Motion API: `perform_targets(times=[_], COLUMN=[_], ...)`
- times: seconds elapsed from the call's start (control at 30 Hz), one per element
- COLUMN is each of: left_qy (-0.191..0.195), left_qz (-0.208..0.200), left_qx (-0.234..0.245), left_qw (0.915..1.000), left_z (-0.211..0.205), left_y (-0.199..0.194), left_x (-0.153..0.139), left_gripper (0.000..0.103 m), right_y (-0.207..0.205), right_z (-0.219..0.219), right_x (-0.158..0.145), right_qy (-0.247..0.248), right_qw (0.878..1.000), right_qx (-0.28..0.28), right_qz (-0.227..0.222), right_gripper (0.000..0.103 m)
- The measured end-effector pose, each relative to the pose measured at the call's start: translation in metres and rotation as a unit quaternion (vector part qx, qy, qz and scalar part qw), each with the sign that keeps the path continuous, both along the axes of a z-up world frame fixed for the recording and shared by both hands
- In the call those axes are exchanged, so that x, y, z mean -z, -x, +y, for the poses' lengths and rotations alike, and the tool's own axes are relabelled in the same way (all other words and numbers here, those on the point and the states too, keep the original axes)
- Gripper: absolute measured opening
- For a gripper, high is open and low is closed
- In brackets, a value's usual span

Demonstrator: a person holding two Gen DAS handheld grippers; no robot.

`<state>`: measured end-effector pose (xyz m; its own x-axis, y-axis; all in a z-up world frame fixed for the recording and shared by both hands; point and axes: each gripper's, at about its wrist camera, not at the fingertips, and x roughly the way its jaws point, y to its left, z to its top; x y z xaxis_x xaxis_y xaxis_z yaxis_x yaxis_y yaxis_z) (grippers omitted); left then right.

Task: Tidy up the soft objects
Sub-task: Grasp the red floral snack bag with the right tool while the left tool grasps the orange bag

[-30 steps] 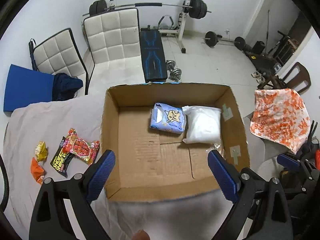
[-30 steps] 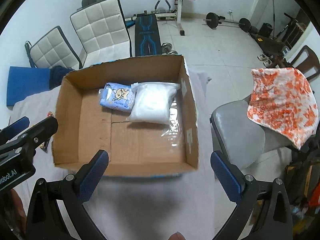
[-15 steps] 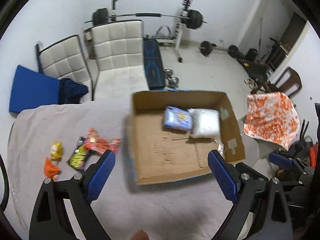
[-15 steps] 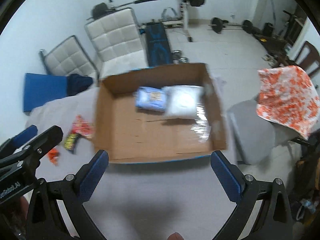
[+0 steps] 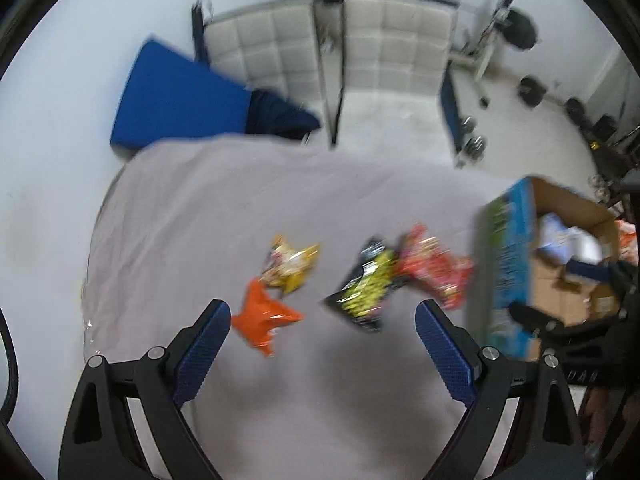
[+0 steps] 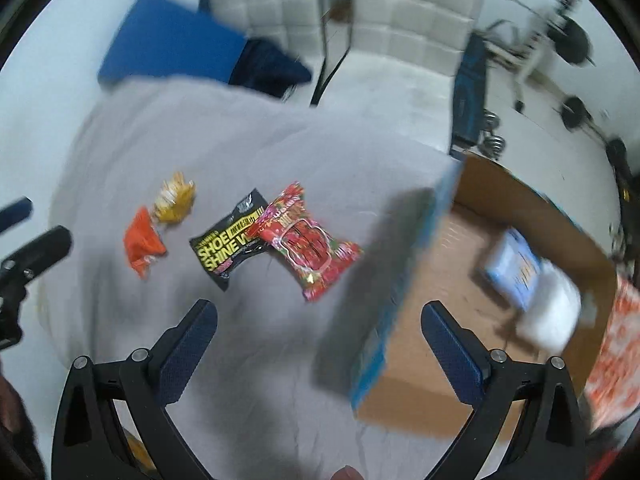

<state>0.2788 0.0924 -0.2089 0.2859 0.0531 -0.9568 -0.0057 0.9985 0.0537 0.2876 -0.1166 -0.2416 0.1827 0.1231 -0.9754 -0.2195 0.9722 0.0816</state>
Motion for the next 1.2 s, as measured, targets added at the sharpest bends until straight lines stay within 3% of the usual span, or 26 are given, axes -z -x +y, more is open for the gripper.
perform_targets(times=[0.2,0.43,0.53,0.63,0.83,0.93,1.03,1.13,1.2], left_qy=[-0.002,-0.003,0.029,0.063,0.077,0.072,0.056,0.048,0.045], left_qz=[0.076,0.175,0.203,0.215,0.221,0.219,0.211,0.199,0.19], left_qx=[-0.005,0.002,-0.039,-0.069,-0.066,-0.057,-0.049,-0.046,-0.049], left_qw=[0.9971,0.9845,0.9781,0.9723,0.97,0.9713,0.9746,0.9777,0.9795], left_z=[0.055,0.077,0.095,0.108,0.113,0.114,0.105,0.102,0.102], left_y=[-0.032,-0.038,-0.034,-0.03,-0.024,-0.023,-0.025,-0.023,-0.019], left_x=[0.072,0.155,0.182,0.2,0.227,0.234,0.233,0.229,0.228], left_gripper=[0.095,0.095,0.095,0.095,0.095,0.084,0.064,0.061,0.06], right_y=[-0.058,-0.09,-0.096,-0.103,-0.108,-0.11,-0.11,-0.114,-0.118], right_z=[0.059,0.084,0.088,0.089,0.089,0.09,0.091,0.09,0.087], right_x=[0.074,0.144,0.163,0.18,0.207,0.217,0.222,0.221,0.218], right_qy=[0.068,0.136,0.152,0.154,0.169,0.176,0.177,0.168,0.154], right_qw=[0.992,0.974,0.97,0.966,0.953,0.95,0.951,0.954,0.957], right_qx=[-0.082,-0.129,-0.133,-0.133,-0.153,-0.158,-0.151,-0.141,-0.134], right_qz=[0.07,0.124,0.136,0.16,0.198,0.207,0.205,0.204,0.207], right_gripper=[0.103,0.103,0.103,0.103,0.103,0.102,0.094,0.072,0.068])
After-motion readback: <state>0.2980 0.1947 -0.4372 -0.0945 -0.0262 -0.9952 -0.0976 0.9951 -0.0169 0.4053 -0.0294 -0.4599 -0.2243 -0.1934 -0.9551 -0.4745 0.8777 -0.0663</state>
